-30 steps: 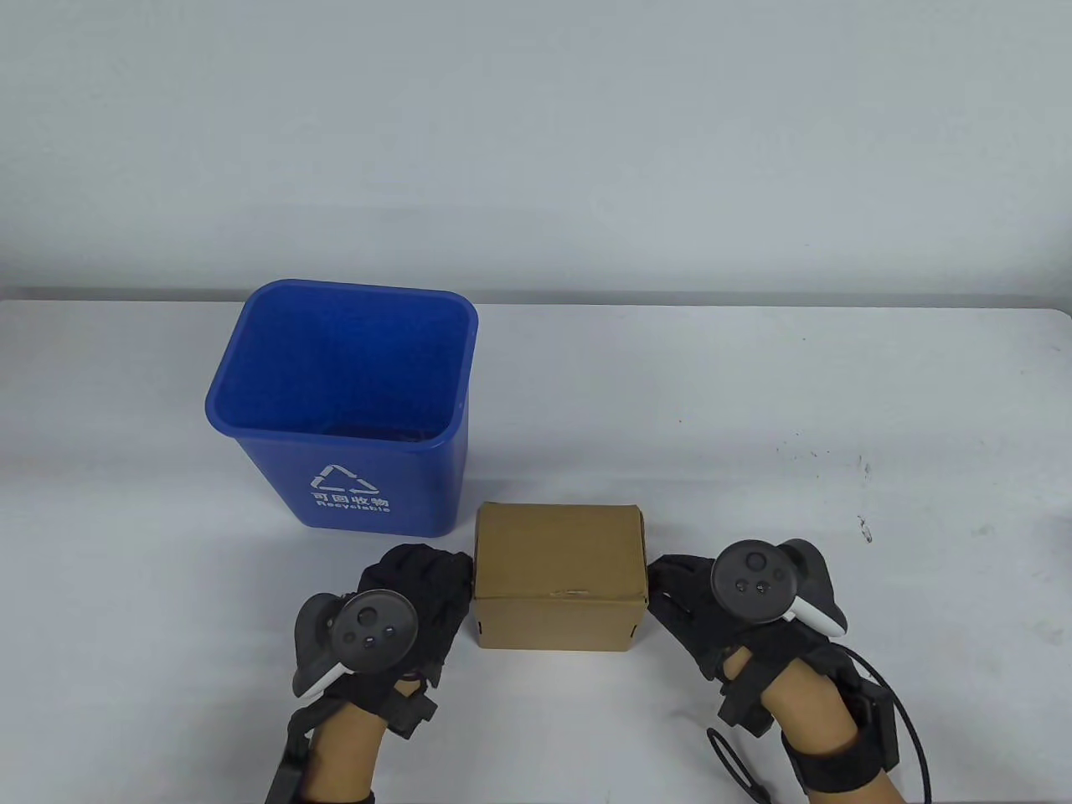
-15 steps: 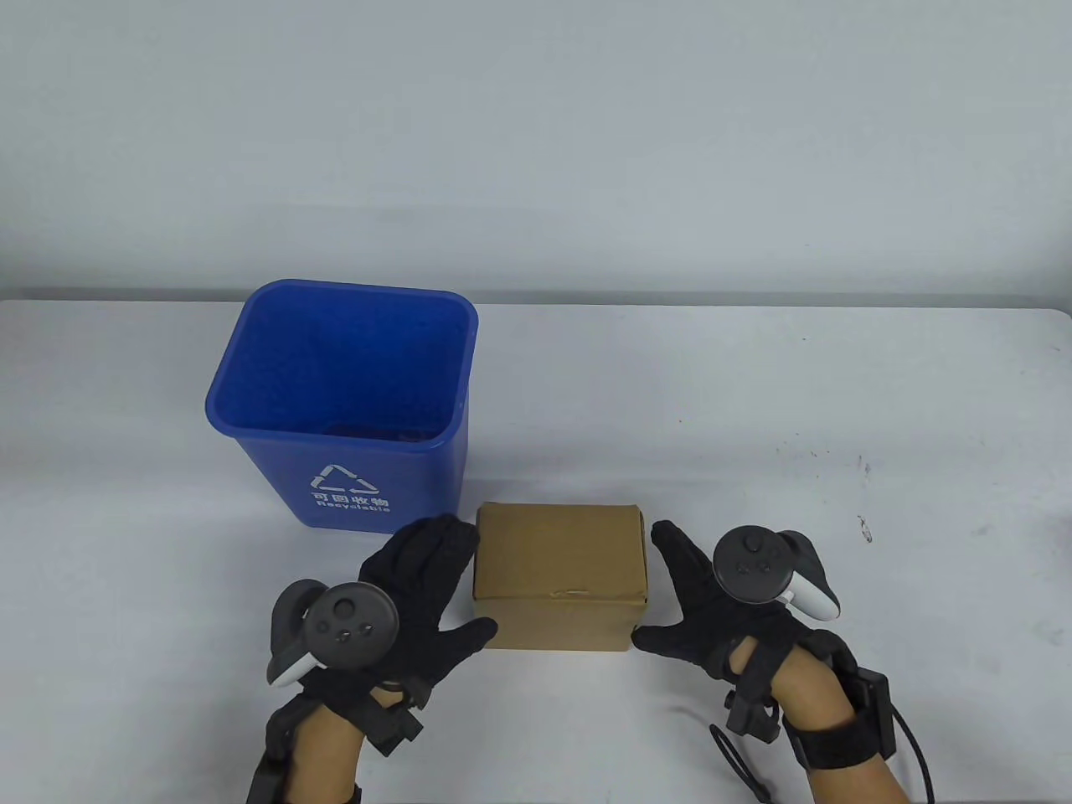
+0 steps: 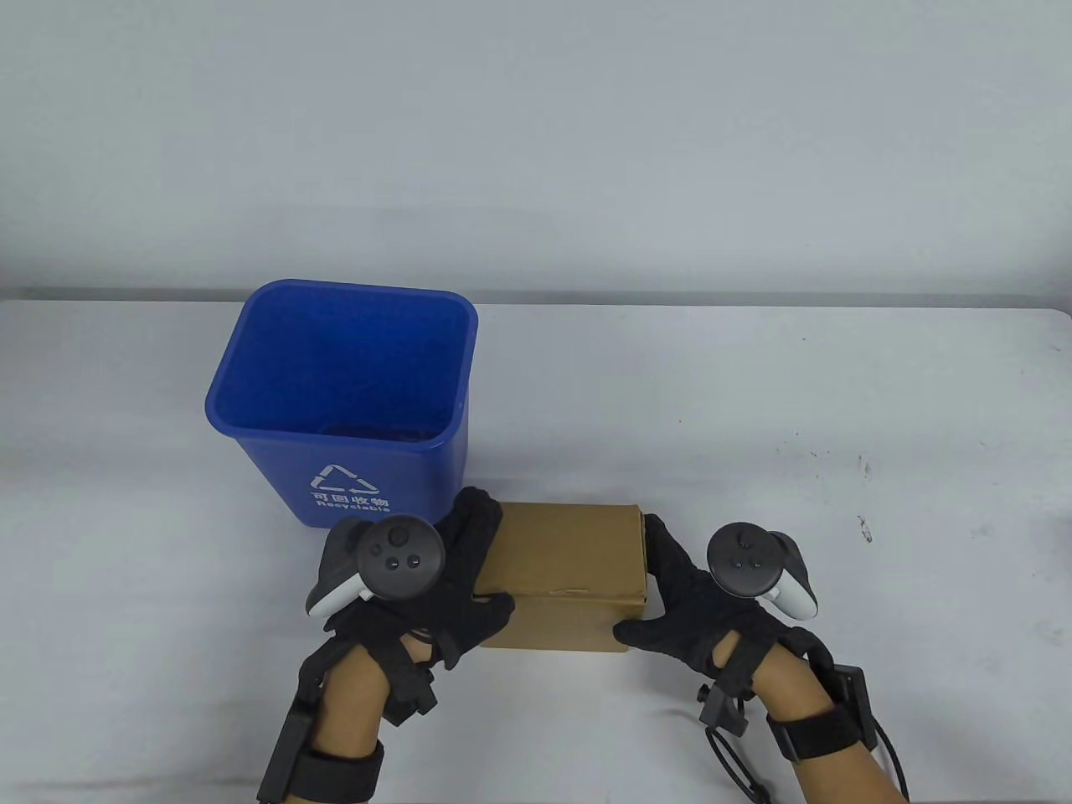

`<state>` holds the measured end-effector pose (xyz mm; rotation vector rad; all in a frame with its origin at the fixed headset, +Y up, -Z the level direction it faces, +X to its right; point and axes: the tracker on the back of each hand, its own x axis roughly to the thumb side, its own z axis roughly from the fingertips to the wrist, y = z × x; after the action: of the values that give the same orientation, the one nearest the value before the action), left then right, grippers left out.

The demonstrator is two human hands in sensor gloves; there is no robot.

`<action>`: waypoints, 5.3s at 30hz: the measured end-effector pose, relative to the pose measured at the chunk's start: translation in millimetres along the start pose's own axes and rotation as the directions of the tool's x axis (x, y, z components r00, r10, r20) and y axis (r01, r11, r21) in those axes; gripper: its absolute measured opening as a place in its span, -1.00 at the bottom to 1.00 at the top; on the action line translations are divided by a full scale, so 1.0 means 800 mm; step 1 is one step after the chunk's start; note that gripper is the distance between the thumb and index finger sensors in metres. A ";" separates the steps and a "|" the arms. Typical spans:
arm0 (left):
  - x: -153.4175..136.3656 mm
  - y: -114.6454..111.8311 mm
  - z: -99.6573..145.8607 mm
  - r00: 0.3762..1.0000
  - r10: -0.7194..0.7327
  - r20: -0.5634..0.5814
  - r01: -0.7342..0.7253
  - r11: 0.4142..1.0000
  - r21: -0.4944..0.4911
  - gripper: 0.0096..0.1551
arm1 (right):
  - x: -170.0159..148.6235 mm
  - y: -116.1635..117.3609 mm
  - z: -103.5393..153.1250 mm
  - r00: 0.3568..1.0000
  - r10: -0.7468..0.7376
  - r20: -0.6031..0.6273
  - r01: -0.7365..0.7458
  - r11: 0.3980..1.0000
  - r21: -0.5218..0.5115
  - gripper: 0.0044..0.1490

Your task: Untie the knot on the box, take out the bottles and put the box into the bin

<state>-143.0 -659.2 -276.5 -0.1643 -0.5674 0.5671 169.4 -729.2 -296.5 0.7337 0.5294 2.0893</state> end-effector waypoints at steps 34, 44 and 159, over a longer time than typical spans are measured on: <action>-0.025 -0.001 0.011 0.993 0.088 0.079 -0.106 0.958 0.268 0.15 | 0.006 0.003 0.000 0.998 0.062 -0.014 -0.061 0.998 0.003 0.48; -0.072 -0.035 0.022 0.901 0.435 0.006 -0.435 0.901 -0.005 0.30 | -0.005 -0.013 0.011 0.976 -0.215 0.026 0.214 0.975 0.056 0.38; -0.069 -0.048 0.023 0.967 0.245 0.073 -0.250 0.966 0.069 0.29 | -0.004 -0.020 0.015 0.982 0.075 0.172 -0.042 0.981 -0.188 0.19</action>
<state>-174.3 -721.6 -275.0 -0.1445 -0.5897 0.8395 187.7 -721.4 -298.2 0.8264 0.2148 2.0681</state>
